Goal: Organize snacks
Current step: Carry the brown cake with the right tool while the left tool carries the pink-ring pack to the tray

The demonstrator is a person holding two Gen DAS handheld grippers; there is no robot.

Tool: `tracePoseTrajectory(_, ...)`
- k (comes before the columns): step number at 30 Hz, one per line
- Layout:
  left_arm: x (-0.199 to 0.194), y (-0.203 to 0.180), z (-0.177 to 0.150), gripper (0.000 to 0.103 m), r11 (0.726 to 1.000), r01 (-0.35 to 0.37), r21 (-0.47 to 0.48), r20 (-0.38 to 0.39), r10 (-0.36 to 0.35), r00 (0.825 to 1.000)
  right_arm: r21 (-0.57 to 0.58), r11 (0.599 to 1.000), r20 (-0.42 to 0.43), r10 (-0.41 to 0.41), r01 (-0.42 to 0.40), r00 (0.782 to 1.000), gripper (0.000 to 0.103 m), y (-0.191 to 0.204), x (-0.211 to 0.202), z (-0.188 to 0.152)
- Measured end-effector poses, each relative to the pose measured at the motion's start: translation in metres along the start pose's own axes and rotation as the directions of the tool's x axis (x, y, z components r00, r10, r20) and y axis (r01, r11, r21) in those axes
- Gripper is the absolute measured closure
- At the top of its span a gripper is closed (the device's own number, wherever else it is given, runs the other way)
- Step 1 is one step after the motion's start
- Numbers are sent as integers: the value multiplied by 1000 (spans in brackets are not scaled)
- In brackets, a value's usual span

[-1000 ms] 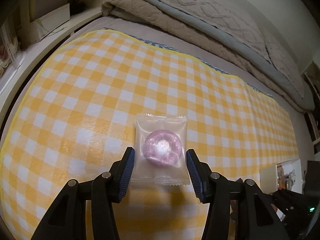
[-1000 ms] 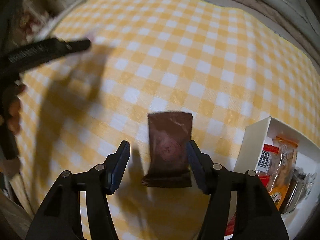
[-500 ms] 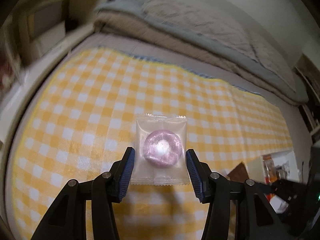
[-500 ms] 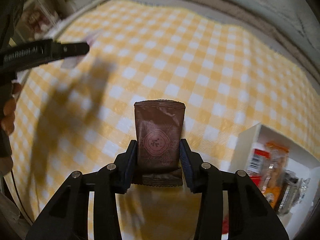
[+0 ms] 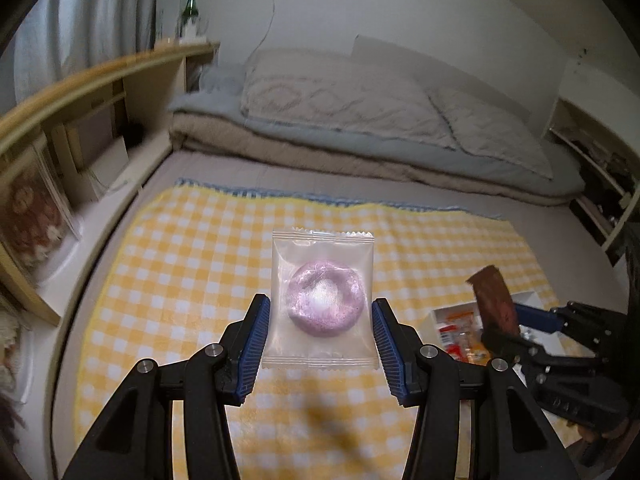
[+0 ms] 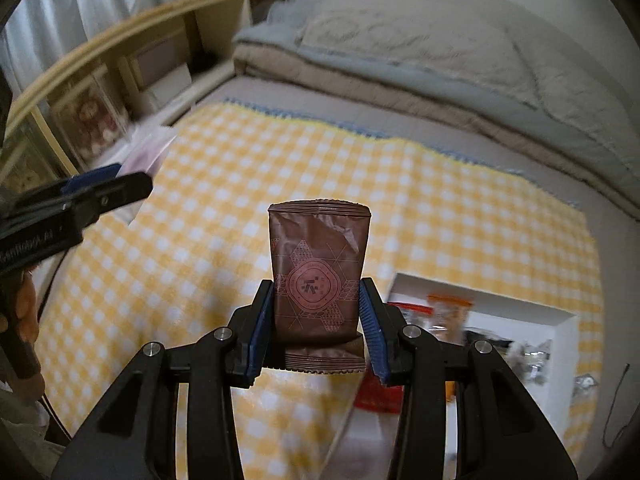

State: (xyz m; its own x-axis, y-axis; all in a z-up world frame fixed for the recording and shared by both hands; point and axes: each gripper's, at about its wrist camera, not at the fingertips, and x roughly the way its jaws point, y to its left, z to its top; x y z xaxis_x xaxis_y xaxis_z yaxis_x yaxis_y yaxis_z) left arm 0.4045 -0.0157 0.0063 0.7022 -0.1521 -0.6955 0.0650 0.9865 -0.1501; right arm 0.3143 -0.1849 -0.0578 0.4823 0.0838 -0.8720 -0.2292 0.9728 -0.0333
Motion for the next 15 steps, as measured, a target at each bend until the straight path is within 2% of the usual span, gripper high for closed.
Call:
tracePoseTrajectory(10, -106, -58, -22, 53, 1000, 9, 19, 135, -12, 991, 61, 998, 163, -42, 33, 986, 61, -32, -93, -8)
tracePoseTrajectory(15, -133, -88, -45, 53, 999, 35, 32, 175, -40, 984, 92, 994, 224, -70, 51, 972, 60, -56, -139, -25)
